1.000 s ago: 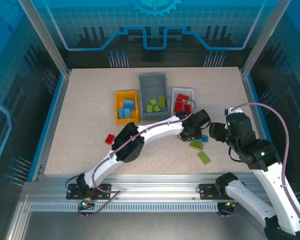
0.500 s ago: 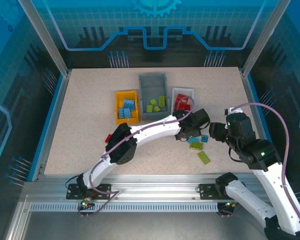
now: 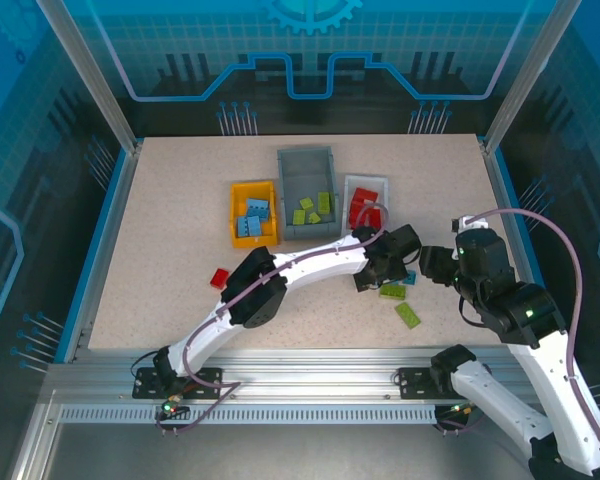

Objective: Sort the legos into containers by color

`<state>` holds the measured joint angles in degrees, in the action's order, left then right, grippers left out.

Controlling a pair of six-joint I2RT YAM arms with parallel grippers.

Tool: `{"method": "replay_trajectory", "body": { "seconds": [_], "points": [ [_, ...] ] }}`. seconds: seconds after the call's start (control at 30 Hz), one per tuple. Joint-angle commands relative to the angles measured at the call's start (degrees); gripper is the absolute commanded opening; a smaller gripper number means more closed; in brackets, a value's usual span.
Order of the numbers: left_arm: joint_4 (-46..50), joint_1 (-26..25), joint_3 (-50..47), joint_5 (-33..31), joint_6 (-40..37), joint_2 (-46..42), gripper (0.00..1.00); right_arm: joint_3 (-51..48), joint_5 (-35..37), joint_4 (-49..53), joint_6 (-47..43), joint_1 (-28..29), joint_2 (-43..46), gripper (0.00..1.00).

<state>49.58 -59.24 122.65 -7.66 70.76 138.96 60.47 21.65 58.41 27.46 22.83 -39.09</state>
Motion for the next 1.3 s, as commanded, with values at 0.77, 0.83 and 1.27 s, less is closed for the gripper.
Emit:
{"method": "replay_trajectory", "body": {
  "seconds": [0.77,0.83,1.27],
  "points": [
    [-0.73,0.49,-4.83,-0.86,3.52,-2.74,0.59,-1.31,-1.7,-1.02,0.26,-0.69,0.24,0.62],
    [-0.42,0.37,-5.18,-1.74,3.75,-3.87,0.63,-1.26,-1.7,-1.06,0.24,-0.68,0.17,0.62],
    [-10.68,-0.25,-8.28,1.83,4.35,-5.79,0.78,-1.63,-1.53,-0.58,0.3,-0.7,0.5,0.62]
  ]
}}
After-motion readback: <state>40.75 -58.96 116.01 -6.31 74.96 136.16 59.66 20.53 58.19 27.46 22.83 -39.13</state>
